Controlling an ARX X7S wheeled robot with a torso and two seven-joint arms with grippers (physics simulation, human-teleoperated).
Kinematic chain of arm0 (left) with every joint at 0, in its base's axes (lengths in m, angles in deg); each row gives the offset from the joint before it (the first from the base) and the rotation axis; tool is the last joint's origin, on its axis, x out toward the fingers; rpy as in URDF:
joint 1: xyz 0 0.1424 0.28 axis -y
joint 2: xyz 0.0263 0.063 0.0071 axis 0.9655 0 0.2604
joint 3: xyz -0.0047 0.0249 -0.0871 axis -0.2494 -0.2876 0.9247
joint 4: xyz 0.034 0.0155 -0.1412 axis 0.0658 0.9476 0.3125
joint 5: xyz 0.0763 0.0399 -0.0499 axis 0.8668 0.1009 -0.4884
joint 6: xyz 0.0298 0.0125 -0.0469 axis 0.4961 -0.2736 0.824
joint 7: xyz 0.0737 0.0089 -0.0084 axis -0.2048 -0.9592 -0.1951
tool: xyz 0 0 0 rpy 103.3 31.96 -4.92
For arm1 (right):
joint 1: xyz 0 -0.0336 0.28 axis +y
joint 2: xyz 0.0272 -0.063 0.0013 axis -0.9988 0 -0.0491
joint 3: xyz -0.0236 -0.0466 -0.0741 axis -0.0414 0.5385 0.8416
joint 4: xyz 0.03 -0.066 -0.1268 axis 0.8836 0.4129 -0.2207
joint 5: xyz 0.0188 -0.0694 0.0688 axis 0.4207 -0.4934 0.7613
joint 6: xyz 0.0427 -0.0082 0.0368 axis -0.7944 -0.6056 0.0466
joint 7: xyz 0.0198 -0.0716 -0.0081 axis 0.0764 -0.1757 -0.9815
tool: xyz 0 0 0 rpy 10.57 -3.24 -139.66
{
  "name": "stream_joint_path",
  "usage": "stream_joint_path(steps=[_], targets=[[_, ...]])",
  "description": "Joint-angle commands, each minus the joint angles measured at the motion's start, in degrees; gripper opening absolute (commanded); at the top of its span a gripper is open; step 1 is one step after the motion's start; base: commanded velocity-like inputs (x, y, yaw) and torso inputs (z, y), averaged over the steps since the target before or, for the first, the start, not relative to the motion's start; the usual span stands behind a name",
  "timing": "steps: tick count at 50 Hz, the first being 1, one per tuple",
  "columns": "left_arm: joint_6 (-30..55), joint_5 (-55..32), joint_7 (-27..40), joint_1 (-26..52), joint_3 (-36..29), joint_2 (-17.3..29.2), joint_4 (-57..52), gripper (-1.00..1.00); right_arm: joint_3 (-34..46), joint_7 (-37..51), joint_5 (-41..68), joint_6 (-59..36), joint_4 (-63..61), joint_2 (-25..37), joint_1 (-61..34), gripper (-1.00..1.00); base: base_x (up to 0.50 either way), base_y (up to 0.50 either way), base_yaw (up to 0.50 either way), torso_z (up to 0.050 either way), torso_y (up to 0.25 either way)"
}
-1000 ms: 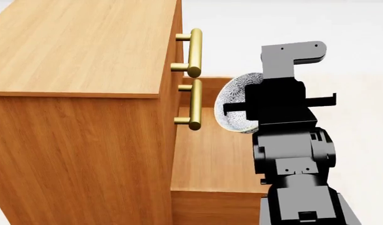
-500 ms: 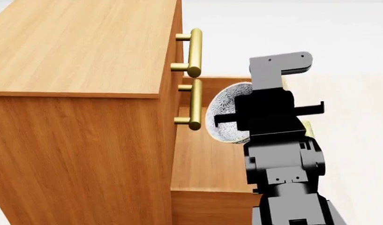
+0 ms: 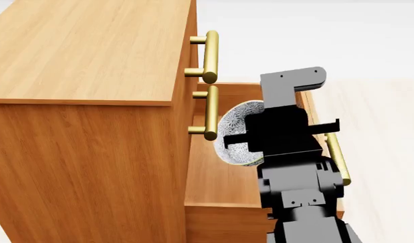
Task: Put the bowl in the bottom drawer of the cabinet and close it.
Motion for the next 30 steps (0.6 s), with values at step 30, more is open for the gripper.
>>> stream_joint_path(steps=[30], targets=[[-0.6, -0.2, 0.4, 0.1, -0.3, 0.3, 0.3, 1.0, -0.9, -5.3, 3.7, -4.7, 0.2, 0.0, 1.1, -1.0, 0.0, 0.0, 0.0, 0.0, 0.0]])
